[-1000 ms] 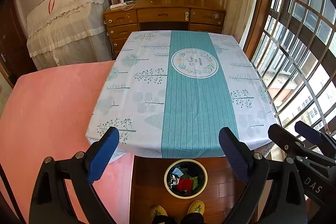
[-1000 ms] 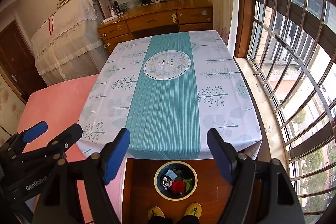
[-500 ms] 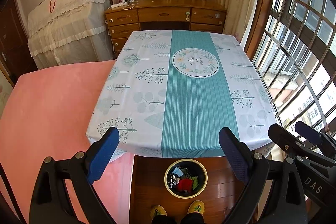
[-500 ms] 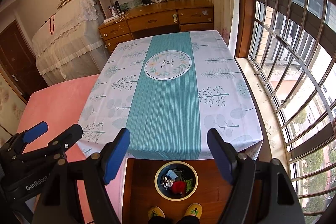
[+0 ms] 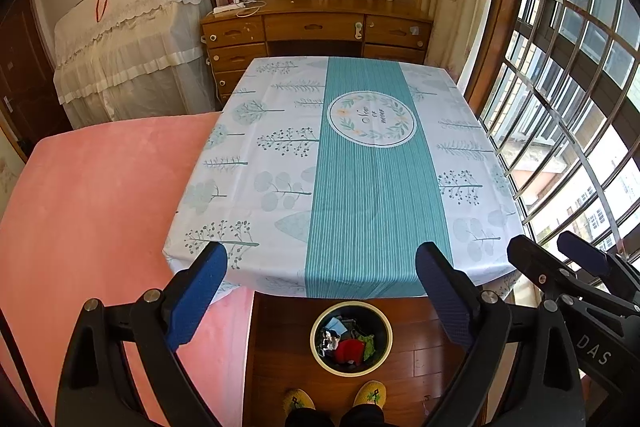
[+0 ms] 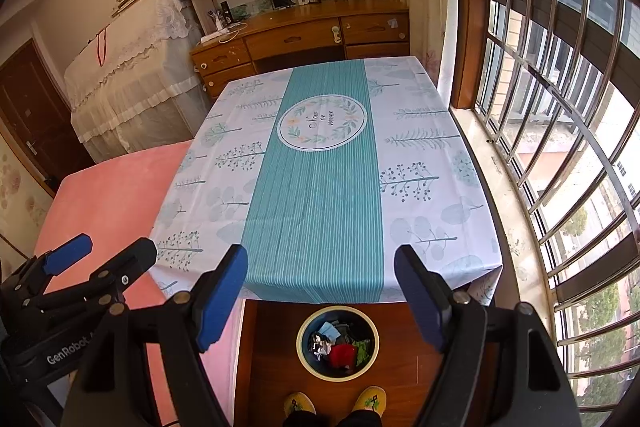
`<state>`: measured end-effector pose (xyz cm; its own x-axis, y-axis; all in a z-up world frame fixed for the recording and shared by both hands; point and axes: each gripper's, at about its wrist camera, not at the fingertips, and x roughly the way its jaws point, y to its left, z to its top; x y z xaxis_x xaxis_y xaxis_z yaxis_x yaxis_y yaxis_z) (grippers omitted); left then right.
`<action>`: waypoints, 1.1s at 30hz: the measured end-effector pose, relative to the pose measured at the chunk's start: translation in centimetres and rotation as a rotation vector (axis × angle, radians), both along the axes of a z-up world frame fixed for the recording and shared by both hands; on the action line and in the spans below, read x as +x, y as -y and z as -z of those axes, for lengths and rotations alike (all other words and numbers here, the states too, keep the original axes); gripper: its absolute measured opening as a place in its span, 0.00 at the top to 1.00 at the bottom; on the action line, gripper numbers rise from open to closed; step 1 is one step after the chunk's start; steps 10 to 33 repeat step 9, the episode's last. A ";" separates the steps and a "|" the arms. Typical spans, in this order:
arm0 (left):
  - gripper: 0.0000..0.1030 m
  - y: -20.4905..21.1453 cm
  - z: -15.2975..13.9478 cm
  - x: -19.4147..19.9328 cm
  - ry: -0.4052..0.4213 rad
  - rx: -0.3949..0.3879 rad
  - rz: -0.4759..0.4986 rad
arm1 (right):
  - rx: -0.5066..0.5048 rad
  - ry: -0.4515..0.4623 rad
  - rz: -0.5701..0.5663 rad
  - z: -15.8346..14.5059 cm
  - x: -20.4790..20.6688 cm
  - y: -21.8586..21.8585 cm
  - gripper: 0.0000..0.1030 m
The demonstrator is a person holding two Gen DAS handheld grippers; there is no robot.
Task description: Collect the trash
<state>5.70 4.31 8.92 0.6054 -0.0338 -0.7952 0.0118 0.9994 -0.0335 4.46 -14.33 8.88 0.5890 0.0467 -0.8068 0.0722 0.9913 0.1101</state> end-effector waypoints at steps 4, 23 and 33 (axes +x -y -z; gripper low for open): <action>0.09 0.1 0.1 0.0 -0.001 -0.002 -0.001 | 0.002 -0.001 -0.002 0.1 -0.1 0.2 0.26; 0.09 0.3 0.2 -0.3 -0.004 0.002 -0.003 | 0.003 -0.002 -0.002 0.1 -0.2 0.2 0.26; 0.09 0.3 0.2 -0.3 -0.004 0.002 -0.003 | 0.003 -0.002 -0.002 0.1 -0.2 0.2 0.26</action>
